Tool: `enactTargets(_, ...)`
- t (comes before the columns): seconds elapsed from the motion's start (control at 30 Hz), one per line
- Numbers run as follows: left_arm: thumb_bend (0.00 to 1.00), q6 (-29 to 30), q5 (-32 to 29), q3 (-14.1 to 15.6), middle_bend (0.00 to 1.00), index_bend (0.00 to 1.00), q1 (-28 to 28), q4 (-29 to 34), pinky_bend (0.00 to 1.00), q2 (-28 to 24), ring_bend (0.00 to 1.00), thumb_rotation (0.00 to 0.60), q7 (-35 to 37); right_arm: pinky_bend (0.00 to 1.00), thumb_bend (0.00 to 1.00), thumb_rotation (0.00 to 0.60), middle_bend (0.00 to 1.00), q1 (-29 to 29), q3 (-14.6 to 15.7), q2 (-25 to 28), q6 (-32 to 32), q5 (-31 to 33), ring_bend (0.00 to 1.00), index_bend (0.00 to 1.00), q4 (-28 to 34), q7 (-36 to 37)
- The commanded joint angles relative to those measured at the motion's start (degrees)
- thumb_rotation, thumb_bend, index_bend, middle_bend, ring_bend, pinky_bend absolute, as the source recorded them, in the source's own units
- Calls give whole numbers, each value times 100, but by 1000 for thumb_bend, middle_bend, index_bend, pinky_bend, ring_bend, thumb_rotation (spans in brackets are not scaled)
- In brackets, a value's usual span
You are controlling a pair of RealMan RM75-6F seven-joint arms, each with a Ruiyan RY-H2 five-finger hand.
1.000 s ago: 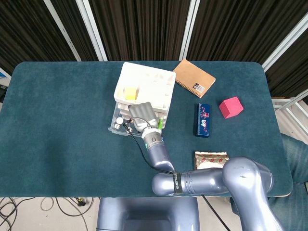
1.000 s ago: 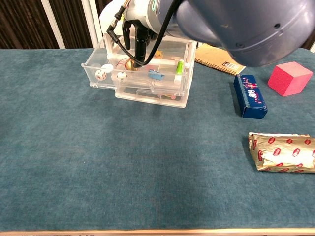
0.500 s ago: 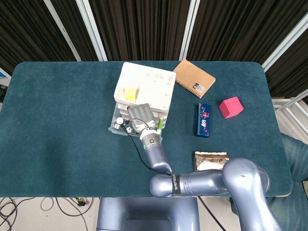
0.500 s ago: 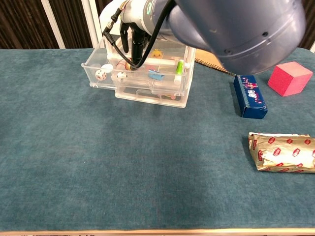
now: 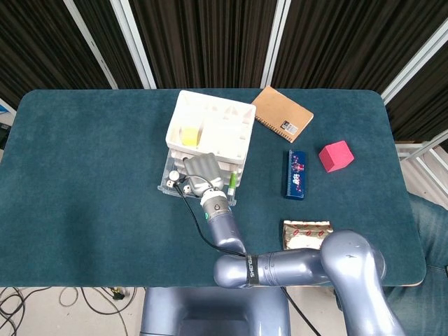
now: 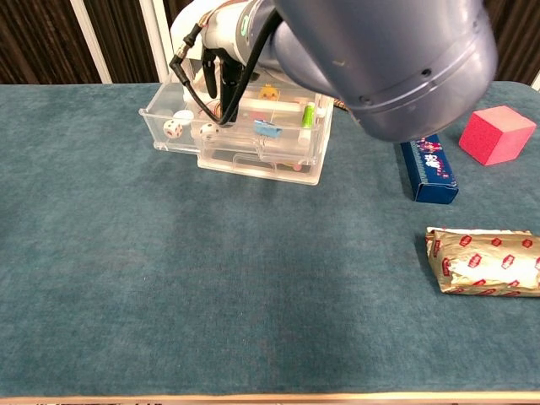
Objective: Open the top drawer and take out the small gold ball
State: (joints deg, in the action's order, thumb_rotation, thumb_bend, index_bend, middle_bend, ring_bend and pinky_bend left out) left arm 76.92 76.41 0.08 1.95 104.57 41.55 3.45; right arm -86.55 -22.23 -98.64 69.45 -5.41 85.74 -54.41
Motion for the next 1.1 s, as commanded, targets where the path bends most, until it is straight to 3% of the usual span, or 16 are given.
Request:
enactTargets(0.03,238,-2,5,-1,0,131,3,9,0,-6,0,600,8,1000,288,600,1000,5,-45,-42,14,1,1000,401,-22,-43)
enactTargets(1.1,238,-19,-34,-6,0,131,4,3,0,-40,0,600,70,1000,334,600,1000,41,-380,-340,-177,-21,1000,427,-522,-551)
